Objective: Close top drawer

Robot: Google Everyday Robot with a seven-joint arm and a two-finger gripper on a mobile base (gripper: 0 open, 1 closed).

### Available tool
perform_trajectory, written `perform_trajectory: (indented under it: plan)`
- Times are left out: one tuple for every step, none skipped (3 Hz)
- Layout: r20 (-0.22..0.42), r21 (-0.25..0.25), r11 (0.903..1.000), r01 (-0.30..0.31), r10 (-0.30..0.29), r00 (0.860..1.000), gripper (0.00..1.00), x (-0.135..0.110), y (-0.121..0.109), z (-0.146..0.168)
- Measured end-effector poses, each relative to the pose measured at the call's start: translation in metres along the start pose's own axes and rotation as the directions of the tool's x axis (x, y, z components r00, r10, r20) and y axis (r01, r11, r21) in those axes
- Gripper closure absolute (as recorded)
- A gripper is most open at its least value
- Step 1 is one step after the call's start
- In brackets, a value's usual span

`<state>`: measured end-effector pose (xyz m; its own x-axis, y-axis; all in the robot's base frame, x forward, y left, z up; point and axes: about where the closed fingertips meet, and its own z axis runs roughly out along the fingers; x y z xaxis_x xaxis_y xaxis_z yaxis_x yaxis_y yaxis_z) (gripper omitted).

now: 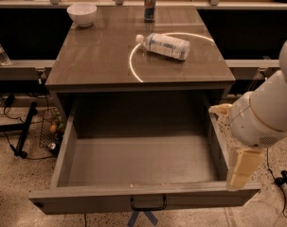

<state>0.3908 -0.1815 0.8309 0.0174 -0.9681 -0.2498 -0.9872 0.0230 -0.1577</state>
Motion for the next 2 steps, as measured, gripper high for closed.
perform_trajectory:
  plan:
    - [0.045,-0.031,0.9993,0.022,-0.021,0.999,0.0,0.0,0.015,0.057]
    - [0.07,-0.044,0.9988,0.022,-0.019,0.997,0.0,0.001,0.021,0.09]
